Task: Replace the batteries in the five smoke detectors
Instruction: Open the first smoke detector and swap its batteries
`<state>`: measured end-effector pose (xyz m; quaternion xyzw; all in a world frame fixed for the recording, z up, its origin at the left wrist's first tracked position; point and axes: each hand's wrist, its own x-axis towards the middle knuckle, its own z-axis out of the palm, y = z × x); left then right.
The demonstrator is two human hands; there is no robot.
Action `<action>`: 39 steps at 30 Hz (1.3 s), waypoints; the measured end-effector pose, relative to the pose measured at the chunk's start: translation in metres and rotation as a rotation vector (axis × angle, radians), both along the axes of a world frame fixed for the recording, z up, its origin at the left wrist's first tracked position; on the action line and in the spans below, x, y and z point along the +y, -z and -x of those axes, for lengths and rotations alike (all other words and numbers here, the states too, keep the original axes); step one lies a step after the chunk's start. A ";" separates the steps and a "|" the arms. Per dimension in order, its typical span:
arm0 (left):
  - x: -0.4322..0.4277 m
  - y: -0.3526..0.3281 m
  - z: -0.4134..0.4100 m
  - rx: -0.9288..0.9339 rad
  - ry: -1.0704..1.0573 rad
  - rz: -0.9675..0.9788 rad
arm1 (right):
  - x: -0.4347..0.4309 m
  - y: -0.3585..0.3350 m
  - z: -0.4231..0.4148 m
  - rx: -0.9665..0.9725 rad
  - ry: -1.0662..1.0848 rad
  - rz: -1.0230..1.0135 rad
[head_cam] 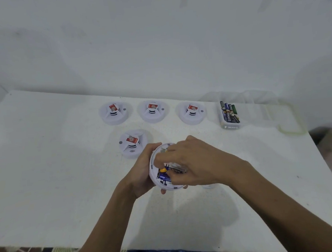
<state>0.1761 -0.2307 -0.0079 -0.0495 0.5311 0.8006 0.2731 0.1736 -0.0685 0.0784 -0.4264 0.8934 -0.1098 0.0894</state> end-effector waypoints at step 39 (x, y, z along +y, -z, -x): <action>0.004 -0.014 0.007 0.069 -0.346 -0.405 | -0.011 0.026 -0.029 0.070 0.848 0.428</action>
